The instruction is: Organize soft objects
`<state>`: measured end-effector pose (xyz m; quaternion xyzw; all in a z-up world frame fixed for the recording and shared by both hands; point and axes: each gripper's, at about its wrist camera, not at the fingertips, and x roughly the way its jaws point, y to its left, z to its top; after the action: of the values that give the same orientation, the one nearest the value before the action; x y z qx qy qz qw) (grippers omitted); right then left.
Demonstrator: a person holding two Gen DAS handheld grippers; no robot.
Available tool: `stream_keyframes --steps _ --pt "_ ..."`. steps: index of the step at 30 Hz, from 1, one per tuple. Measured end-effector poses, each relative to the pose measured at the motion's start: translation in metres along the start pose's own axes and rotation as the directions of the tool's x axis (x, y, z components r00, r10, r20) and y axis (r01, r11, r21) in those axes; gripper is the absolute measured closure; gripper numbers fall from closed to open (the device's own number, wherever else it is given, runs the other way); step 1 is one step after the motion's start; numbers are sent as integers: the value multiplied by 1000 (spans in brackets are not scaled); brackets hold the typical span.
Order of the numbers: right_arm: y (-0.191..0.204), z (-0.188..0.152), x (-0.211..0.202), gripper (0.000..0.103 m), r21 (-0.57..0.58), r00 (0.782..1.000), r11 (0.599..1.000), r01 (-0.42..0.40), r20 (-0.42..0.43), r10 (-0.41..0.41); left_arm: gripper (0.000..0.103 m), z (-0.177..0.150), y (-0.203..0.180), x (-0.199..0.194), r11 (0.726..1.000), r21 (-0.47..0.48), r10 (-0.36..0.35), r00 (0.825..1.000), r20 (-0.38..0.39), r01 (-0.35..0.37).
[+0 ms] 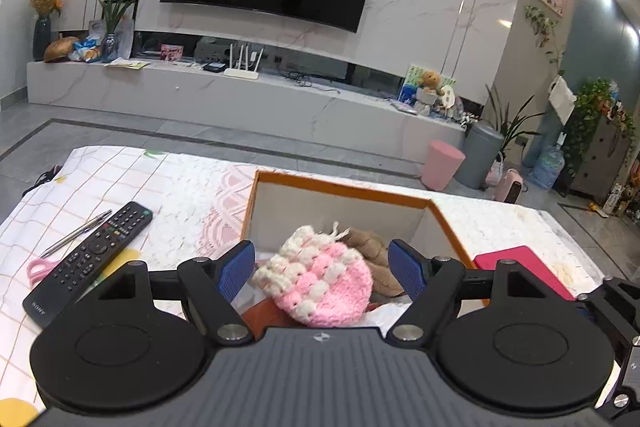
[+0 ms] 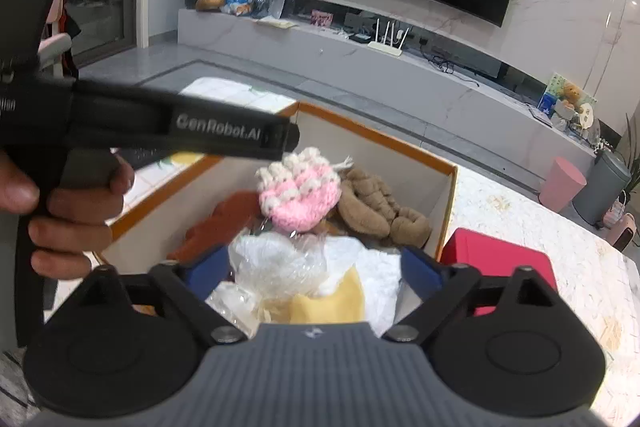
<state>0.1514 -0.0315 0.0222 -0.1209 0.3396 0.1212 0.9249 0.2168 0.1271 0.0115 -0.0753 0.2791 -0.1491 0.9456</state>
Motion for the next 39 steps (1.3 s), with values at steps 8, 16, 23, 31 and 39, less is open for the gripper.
stream_keyframes --steps 8,16,23,31,39 --pt "11 -9 1 7 -8 997 998 58 49 -58 14 -3 -6 -14 996 40 81 994 73 -84" --pt "2 -7 -24 7 7 992 996 91 83 -91 14 13 -23 -41 960 -39 279 946 168 -276" --pt "-37 -31 -75 5 217 990 971 100 79 -120 12 13 -73 -90 908 9 396 863 313 -419" --pt "-64 -90 -135 3 426 967 903 44 210 -146 10 -19 -142 -142 923 145 280 881 381 -356" --pt "-79 -132 -163 3 400 964 913 77 202 -170 10 -63 -160 -147 989 73 120 984 136 -130"
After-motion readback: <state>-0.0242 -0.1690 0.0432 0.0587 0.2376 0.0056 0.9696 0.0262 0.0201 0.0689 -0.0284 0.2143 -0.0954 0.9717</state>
